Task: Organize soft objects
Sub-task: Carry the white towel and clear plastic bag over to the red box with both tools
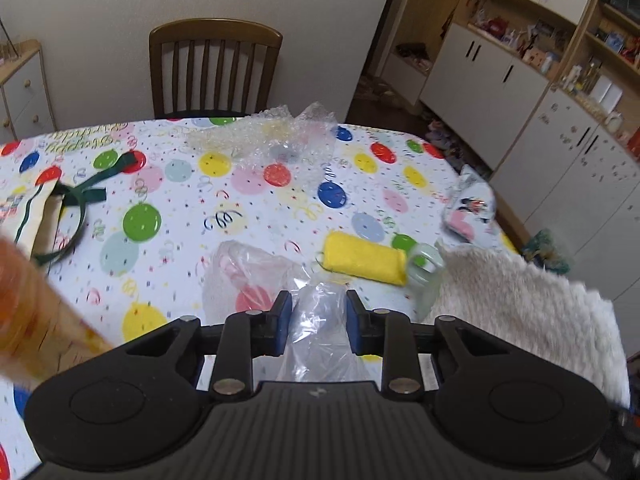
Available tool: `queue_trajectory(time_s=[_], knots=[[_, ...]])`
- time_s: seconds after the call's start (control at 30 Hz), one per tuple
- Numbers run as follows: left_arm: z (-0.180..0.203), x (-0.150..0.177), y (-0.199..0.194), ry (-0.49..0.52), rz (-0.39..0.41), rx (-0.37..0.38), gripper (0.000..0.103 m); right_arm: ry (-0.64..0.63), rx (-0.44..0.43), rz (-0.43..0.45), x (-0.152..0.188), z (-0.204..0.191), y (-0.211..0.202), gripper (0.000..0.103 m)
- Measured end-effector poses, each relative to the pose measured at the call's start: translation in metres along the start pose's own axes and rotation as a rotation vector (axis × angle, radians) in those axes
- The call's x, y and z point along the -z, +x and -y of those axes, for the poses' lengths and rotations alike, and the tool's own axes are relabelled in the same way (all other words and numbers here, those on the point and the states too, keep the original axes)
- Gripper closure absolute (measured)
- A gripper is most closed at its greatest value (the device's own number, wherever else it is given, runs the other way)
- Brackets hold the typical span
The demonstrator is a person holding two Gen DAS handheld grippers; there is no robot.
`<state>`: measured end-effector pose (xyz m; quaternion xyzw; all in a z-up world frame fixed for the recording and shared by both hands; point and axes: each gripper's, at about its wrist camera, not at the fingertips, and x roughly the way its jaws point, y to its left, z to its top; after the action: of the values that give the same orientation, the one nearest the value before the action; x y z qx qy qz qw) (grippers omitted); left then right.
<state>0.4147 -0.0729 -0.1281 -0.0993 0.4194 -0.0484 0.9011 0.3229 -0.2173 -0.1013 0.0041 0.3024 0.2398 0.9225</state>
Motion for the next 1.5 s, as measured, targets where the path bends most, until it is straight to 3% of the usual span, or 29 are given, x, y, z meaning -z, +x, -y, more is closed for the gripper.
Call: queue_trajectory(time_s=[0.37,0.63,1.0,1.5], knots=[[-0.015,0.037,-0.069,-0.067,0.035,0.091,0.077,0.072,-0.091,0.04,-0.009,-0.017,-0.048,0.096],[-0.025,0.053,-0.137,-0.064,0.11,0.126,0.077,0.029,-0.18,0.089,-0.025,-0.058,-0.07,0.096],[-0.081,0.06,-0.22,-0.092,0.222,0.049,0.077,-0.07,-0.31,0.123,-0.058,-0.139,-0.061,0.096],[-0.205,0.073,-0.295,-0.176,0.308,-0.086,0.077,-0.199,-0.439,0.105,-0.093,-0.274,-0.014,0.096]])
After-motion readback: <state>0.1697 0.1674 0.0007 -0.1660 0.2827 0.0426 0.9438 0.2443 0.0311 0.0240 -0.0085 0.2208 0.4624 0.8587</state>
